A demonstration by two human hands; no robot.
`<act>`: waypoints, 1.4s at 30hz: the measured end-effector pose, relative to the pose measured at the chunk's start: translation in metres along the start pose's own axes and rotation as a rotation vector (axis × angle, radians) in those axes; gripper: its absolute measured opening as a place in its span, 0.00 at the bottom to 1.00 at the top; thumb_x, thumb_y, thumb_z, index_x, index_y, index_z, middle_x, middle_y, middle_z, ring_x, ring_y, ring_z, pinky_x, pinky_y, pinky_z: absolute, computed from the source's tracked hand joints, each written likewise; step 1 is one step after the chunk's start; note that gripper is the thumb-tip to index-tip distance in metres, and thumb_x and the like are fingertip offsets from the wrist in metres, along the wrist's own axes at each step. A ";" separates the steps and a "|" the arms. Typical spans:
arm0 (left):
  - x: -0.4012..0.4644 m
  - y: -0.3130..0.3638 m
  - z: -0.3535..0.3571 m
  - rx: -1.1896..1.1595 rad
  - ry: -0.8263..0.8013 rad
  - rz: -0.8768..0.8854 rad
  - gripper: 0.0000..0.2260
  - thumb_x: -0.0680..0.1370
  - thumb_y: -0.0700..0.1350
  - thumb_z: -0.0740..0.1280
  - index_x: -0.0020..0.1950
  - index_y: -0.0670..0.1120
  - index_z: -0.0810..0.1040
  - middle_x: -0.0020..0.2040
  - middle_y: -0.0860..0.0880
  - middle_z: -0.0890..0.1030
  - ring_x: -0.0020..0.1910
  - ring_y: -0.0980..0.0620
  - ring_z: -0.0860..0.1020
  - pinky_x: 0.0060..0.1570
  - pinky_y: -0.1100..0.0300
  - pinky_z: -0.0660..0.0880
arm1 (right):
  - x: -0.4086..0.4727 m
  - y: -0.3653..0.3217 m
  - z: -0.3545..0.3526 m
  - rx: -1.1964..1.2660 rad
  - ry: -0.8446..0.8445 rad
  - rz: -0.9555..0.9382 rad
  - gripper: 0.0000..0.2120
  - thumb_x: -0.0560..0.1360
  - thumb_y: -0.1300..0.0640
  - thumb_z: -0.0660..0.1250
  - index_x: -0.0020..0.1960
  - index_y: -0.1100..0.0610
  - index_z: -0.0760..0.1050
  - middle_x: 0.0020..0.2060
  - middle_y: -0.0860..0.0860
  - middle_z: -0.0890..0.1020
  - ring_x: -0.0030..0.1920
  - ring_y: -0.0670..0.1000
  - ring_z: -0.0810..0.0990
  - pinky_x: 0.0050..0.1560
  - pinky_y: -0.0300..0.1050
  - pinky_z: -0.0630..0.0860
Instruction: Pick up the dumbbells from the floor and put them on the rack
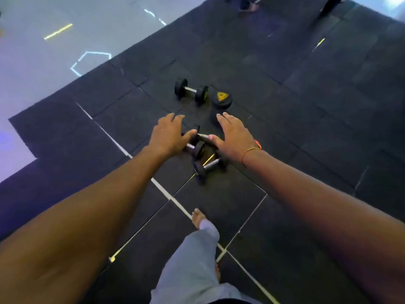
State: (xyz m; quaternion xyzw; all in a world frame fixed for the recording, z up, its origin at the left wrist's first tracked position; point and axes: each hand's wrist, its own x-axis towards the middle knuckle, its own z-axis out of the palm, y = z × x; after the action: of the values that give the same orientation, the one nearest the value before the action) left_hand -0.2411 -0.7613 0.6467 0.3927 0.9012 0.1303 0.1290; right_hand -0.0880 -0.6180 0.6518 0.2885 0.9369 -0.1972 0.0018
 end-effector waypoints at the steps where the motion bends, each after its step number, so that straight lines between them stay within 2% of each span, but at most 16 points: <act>1: 0.020 0.004 0.011 -0.006 -0.025 -0.003 0.32 0.76 0.65 0.62 0.74 0.47 0.67 0.72 0.43 0.69 0.71 0.40 0.66 0.66 0.45 0.68 | 0.014 0.015 0.003 -0.009 -0.019 0.014 0.35 0.77 0.40 0.62 0.78 0.54 0.56 0.77 0.52 0.58 0.77 0.52 0.55 0.73 0.56 0.63; 6: 0.099 0.009 0.061 -0.067 -0.177 -0.096 0.31 0.76 0.66 0.61 0.72 0.47 0.68 0.70 0.42 0.70 0.68 0.38 0.68 0.63 0.43 0.68 | 0.082 0.071 0.023 -0.050 -0.168 0.079 0.36 0.76 0.40 0.62 0.78 0.55 0.55 0.77 0.53 0.59 0.76 0.54 0.57 0.72 0.57 0.64; 12: 0.149 -0.015 0.070 -0.072 -0.246 -0.266 0.30 0.77 0.66 0.60 0.71 0.47 0.69 0.69 0.42 0.71 0.68 0.39 0.68 0.63 0.44 0.69 | 0.163 0.080 0.042 -0.086 -0.312 -0.033 0.36 0.75 0.40 0.63 0.77 0.55 0.57 0.76 0.54 0.61 0.76 0.55 0.59 0.71 0.57 0.65; 18: 0.163 -0.028 0.069 -0.146 -0.185 -0.529 0.32 0.77 0.67 0.59 0.74 0.48 0.67 0.71 0.43 0.71 0.69 0.39 0.68 0.65 0.43 0.69 | 0.232 0.062 0.052 -0.116 -0.476 -0.347 0.35 0.75 0.40 0.63 0.76 0.55 0.60 0.75 0.54 0.63 0.75 0.55 0.60 0.72 0.56 0.65; 23: 0.151 -0.028 0.080 -0.277 -0.036 -0.905 0.31 0.77 0.66 0.60 0.74 0.48 0.67 0.71 0.43 0.71 0.69 0.40 0.68 0.65 0.43 0.69 | 0.279 0.038 0.068 -0.116 -0.645 -0.698 0.35 0.75 0.39 0.62 0.75 0.57 0.61 0.74 0.56 0.66 0.75 0.56 0.62 0.73 0.55 0.63; 27: 0.131 -0.008 0.101 -0.417 0.057 -1.135 0.31 0.76 0.66 0.60 0.73 0.48 0.67 0.69 0.42 0.72 0.69 0.39 0.69 0.65 0.43 0.69 | 0.290 0.041 0.085 -0.216 -0.753 -0.900 0.34 0.75 0.39 0.62 0.74 0.57 0.61 0.73 0.56 0.67 0.73 0.57 0.64 0.71 0.55 0.65; 32: 0.100 0.021 0.159 -0.567 0.115 -1.355 0.31 0.76 0.66 0.60 0.72 0.49 0.68 0.68 0.43 0.73 0.69 0.40 0.69 0.66 0.43 0.69 | 0.286 0.060 0.123 -0.324 -0.862 -1.018 0.33 0.76 0.39 0.62 0.73 0.57 0.63 0.69 0.56 0.71 0.70 0.58 0.67 0.69 0.55 0.67; 36: 0.097 0.027 0.228 -0.707 0.137 -1.475 0.31 0.75 0.66 0.60 0.71 0.49 0.69 0.69 0.42 0.73 0.69 0.40 0.68 0.67 0.44 0.68 | 0.289 0.088 0.172 -0.371 -0.919 -1.005 0.31 0.75 0.41 0.63 0.71 0.58 0.67 0.67 0.57 0.74 0.68 0.59 0.70 0.67 0.53 0.70; 39: 0.106 0.035 0.293 -0.784 0.112 -1.540 0.30 0.75 0.66 0.61 0.70 0.48 0.70 0.69 0.41 0.72 0.70 0.39 0.68 0.68 0.47 0.68 | 0.296 0.123 0.223 -0.412 -0.994 -0.977 0.28 0.72 0.38 0.63 0.63 0.56 0.73 0.61 0.56 0.79 0.62 0.59 0.76 0.63 0.50 0.73; 42: 0.125 0.044 0.363 -0.882 0.053 -1.599 0.30 0.76 0.66 0.61 0.71 0.47 0.70 0.70 0.41 0.72 0.70 0.39 0.68 0.68 0.49 0.67 | 0.310 0.166 0.278 -0.479 -1.077 -0.970 0.24 0.74 0.41 0.63 0.62 0.57 0.74 0.61 0.57 0.79 0.62 0.59 0.76 0.63 0.49 0.71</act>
State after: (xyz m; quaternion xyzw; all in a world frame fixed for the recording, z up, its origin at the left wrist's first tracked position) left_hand -0.1717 -0.5910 0.3064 -0.4369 0.7758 0.3436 0.2986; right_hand -0.2874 -0.4277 0.2977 -0.2996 0.8457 -0.0806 0.4341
